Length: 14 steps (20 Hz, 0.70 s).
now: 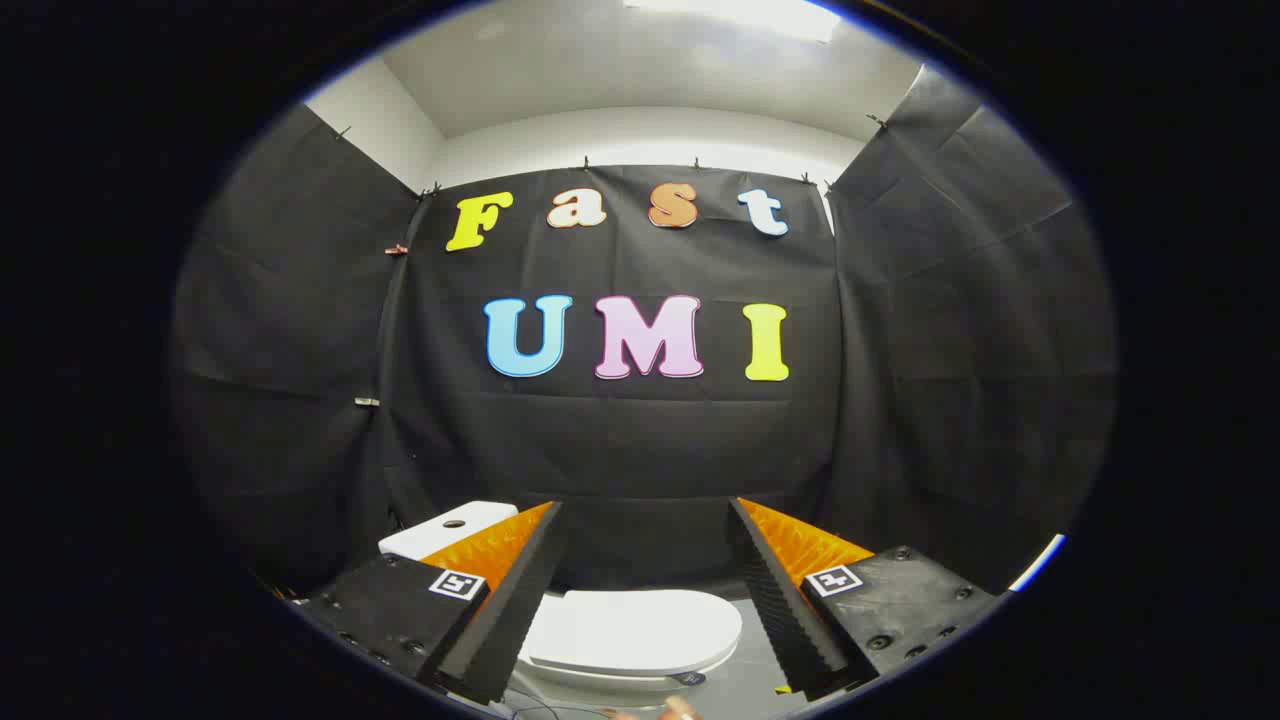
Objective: Open the toilet lid.
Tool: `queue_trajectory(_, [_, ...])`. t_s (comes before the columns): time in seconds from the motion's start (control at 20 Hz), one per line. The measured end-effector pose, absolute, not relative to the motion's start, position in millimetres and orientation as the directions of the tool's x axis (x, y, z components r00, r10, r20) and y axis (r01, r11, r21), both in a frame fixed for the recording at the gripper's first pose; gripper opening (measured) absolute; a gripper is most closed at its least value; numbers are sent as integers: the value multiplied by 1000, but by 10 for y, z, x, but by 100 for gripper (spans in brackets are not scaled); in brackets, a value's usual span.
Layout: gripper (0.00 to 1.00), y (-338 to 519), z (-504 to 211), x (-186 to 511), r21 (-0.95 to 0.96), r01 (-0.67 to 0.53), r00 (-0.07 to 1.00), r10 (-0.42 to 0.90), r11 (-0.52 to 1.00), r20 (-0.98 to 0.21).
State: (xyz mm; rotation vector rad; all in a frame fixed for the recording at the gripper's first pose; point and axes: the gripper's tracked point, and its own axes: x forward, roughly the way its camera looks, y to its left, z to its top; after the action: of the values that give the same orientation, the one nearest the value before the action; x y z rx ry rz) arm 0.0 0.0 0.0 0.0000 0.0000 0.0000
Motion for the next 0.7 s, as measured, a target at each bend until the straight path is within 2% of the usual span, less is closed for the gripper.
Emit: queue_trajectory(0.7, [100, -107, -69, 27, 37, 26, 1000, -25, 999, -17])
